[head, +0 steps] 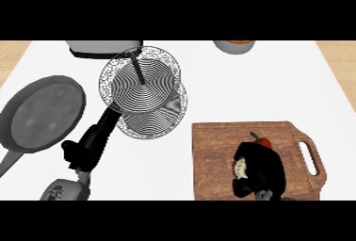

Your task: Pick the cupcake from the cutting board and place it in the tiered basket

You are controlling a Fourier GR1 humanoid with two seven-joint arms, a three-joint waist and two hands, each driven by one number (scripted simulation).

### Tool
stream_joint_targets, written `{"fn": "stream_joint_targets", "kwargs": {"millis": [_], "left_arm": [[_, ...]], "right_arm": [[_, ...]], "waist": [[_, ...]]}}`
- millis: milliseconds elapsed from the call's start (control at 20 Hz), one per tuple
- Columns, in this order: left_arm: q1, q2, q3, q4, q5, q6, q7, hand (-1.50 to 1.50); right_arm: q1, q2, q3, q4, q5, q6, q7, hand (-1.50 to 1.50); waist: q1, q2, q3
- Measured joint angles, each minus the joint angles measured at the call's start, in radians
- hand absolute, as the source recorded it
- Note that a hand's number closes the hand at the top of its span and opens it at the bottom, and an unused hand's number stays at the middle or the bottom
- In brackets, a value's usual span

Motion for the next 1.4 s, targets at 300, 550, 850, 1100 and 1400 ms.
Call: {"fn": "stream_joint_targets", "kwargs": {"millis": [300,550,850,1100,1400], "left_arm": [[0.016,-0.001,0.019,-0.035,-0.007,-0.015,0.027,0.00],[0.022,-0.006,0.029,-0.023,-0.010,-0.008,0.019,0.00],[0.024,-0.003,0.036,-0.029,-0.008,-0.014,0.018,0.00],[0.017,-0.007,0.040,-0.023,-0.010,-0.011,0.021,0.00],[-0.002,-0.019,0.033,0.001,-0.021,-0.012,0.011,0.00]], "right_arm": [[0.103,0.061,0.047,-0.067,0.133,-0.039,0.088,1.50],[0.301,0.098,0.111,-0.182,0.316,-0.103,0.167,1.50],[0.435,0.160,0.218,-0.342,0.533,-0.153,0.199,1.50],[0.405,0.135,0.275,-0.411,0.645,-0.249,0.174,1.50],[0.317,0.070,0.334,-0.450,0.769,-0.270,0.167,1.50]], "waist": [[-0.007,-0.003,0.000],[-0.030,-0.009,-0.002],[-0.027,-0.006,0.001],[-0.024,-0.006,0.002],[-0.010,0.000,0.001]]}}
